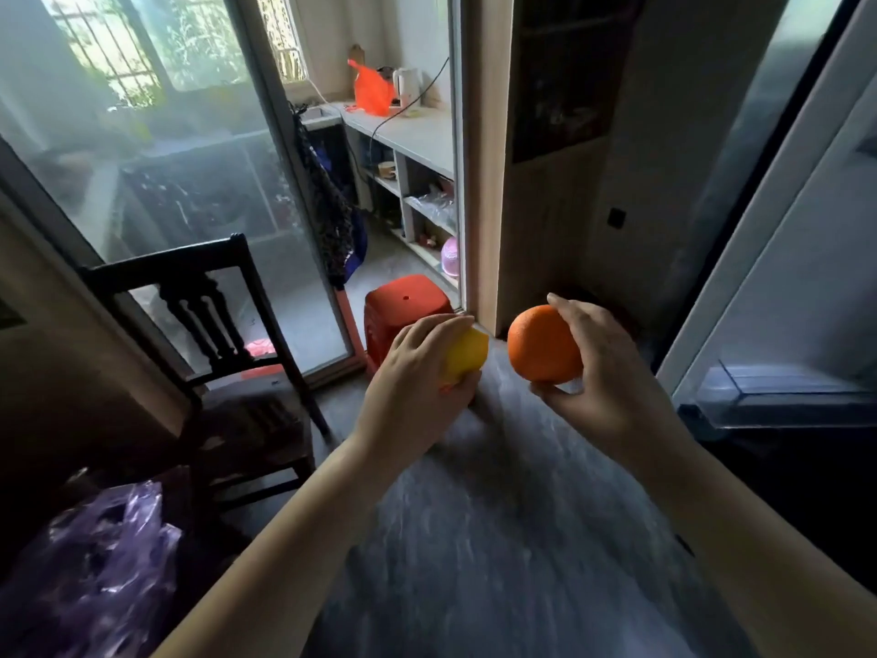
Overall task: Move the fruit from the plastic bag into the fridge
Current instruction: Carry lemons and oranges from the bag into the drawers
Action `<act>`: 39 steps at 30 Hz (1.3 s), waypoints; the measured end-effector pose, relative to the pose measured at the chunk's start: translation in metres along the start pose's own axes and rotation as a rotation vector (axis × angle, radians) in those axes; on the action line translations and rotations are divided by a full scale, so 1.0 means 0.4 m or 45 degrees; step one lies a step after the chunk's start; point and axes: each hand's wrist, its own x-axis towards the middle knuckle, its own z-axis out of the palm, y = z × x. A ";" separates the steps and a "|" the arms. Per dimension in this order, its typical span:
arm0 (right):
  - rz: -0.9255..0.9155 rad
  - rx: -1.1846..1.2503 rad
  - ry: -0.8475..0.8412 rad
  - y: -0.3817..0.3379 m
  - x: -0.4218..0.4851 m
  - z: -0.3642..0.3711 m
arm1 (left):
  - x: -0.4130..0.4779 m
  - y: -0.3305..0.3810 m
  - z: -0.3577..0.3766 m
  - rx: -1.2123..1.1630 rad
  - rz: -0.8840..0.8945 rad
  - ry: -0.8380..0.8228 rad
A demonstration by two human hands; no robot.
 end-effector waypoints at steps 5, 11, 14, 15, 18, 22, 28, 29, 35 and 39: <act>0.122 -0.104 0.047 0.100 -0.104 -0.185 | 0.027 0.184 0.095 -0.078 0.095 -0.076; 0.275 -0.128 0.155 0.226 -0.227 -0.389 | 0.050 0.403 0.213 -0.139 0.242 -0.106; 0.331 -0.167 0.197 0.285 -0.294 -0.464 | 0.056 0.496 0.274 -0.159 0.298 -0.142; 0.346 -0.180 0.203 0.305 -0.317 -0.487 | 0.057 0.525 0.296 -0.162 0.310 -0.149; 0.395 -0.225 0.238 0.364 -0.376 -0.555 | 0.061 0.613 0.362 -0.197 0.341 -0.177; 0.486 -0.240 0.267 0.440 -0.440 -0.639 | 0.070 0.718 0.444 -0.238 0.374 -0.215; 0.594 -0.246 0.322 0.531 -0.502 -0.710 | 0.101 0.819 0.551 -0.243 0.428 -0.374; 0.604 -0.243 0.332 0.549 -0.507 -0.719 | 0.112 0.833 0.570 -0.252 0.440 -0.397; 0.710 -0.274 0.388 0.683 -0.535 -0.783 | 0.203 0.932 0.721 -0.375 0.541 -0.505; 0.743 -0.334 0.422 0.802 -0.544 -0.860 | 0.288 1.018 0.842 -0.430 0.623 -0.564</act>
